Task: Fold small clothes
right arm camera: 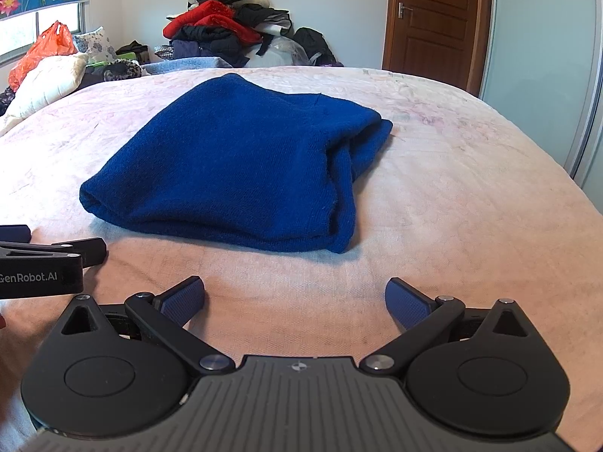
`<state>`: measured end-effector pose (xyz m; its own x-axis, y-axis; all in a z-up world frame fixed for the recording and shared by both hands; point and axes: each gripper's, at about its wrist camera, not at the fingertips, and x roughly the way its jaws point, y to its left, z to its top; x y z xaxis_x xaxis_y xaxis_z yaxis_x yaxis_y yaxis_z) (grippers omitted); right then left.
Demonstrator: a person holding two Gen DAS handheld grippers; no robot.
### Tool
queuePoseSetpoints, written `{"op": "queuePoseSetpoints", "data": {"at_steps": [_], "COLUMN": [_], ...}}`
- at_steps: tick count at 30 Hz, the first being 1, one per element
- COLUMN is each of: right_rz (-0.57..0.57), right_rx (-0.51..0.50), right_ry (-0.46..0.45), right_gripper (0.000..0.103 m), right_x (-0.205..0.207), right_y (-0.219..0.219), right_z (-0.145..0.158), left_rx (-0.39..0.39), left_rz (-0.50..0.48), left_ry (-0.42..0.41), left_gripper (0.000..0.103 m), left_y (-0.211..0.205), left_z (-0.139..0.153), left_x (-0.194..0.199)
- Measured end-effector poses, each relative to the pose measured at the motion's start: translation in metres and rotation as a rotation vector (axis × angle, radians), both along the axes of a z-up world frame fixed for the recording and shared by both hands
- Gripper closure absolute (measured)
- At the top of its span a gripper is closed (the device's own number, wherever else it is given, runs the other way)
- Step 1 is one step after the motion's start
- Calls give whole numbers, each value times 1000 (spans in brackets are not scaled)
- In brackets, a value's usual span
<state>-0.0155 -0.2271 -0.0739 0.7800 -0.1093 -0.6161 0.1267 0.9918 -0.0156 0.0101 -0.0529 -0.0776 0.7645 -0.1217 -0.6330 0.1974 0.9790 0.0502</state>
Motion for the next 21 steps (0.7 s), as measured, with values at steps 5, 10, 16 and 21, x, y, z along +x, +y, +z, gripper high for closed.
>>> {"op": "queuePoseSetpoints", "data": {"at_steps": [5, 10, 16, 21], "right_rz": [0, 0, 0, 0], "right_rx": [0, 0, 0, 0], "right_ry": [0, 0, 0, 0], "right_gripper": [0, 0, 0, 0], "right_x": [0, 0, 0, 0], "right_y": [0, 0, 0, 0], "right_z": [0, 0, 0, 0], "left_rx": [-2, -5, -2, -1], "left_rz": [0, -1, 0, 0], "left_ry": [1, 2, 0, 0], "left_gripper": [0, 0, 0, 0], "left_y": [0, -1, -2, -2], "left_z": [0, 0, -1, 0], "left_x": [0, 0, 0, 0]}}
